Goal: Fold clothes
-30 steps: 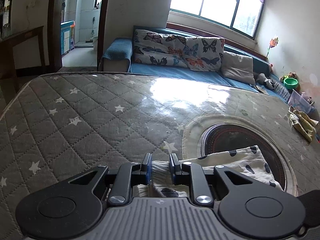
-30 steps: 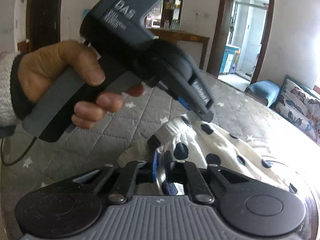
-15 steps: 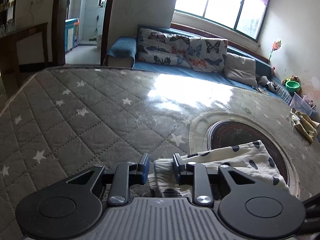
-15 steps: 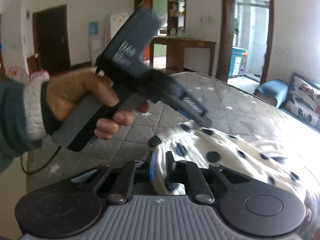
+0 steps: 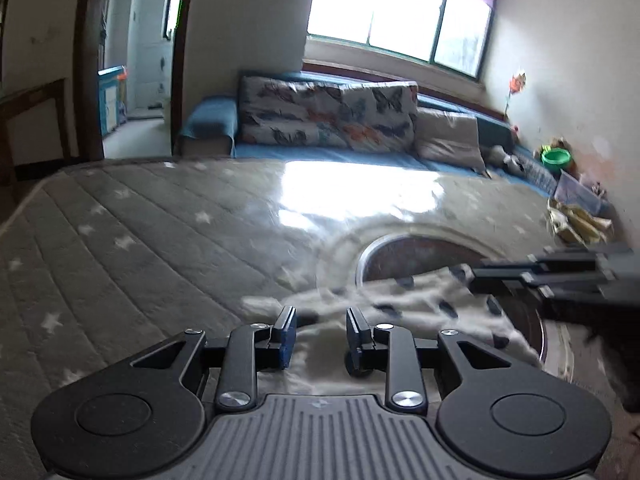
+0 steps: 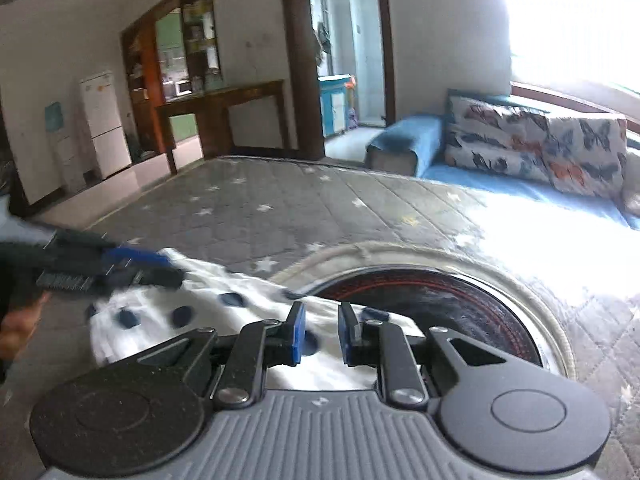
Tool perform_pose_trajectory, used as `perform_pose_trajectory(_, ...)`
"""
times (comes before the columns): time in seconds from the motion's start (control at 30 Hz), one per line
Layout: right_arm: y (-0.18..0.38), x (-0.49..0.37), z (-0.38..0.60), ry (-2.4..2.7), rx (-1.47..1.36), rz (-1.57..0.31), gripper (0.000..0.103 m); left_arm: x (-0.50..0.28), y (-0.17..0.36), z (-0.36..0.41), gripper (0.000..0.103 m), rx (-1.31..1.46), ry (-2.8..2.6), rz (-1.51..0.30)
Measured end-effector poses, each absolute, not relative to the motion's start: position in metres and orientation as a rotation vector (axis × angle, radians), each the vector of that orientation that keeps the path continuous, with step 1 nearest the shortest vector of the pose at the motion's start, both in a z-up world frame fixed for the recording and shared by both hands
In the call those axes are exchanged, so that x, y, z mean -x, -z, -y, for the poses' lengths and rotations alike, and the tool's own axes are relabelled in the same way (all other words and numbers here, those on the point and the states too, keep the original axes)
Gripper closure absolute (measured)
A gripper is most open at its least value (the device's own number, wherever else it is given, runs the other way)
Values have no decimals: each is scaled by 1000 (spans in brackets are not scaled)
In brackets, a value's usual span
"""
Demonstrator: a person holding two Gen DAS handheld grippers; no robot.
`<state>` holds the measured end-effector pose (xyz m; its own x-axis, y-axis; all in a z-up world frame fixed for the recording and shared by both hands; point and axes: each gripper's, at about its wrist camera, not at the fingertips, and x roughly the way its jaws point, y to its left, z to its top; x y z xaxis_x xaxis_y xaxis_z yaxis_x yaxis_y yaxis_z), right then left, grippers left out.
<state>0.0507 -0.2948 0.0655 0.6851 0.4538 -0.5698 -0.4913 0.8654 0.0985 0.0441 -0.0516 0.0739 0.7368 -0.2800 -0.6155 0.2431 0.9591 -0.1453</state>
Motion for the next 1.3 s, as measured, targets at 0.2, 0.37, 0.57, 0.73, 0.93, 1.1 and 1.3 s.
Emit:
perform_pose_trajectory(0.2, -38, -76, 294, -483, 93, -688, 87, -46, -66, 41, 74, 77, 285, -694)
perform_pose_trajectory(0.37, -33, -80, 300, -431, 74, -694, 87, -44, -64, 43, 74, 57, 286, -693)
perform_pose_trajectory(0.57, -51, -57, 298, -505, 68, -651, 87, -44, -65, 44, 74, 53, 279, -692)
perform_pose_trajectory(0.73, -40, -32, 294, -551, 108, -683, 87, -43, -64, 45, 74, 46, 273, -693)
perform_pose_trajectory(0.93, -36, -10, 309, -495, 187, -700, 87, -43, -64, 43, 74, 45, 274, -697)
perform_pose_trajectory(1.1, -54, 18, 313, -547, 182, -663, 87, -35, -71, 50, 73, 26, 268, -681)
perform_pose_trajectory(1.3, -46, 54, 311, -590, 233, -671, 86, -27, -66, 49, 73, -2, 257, -681)
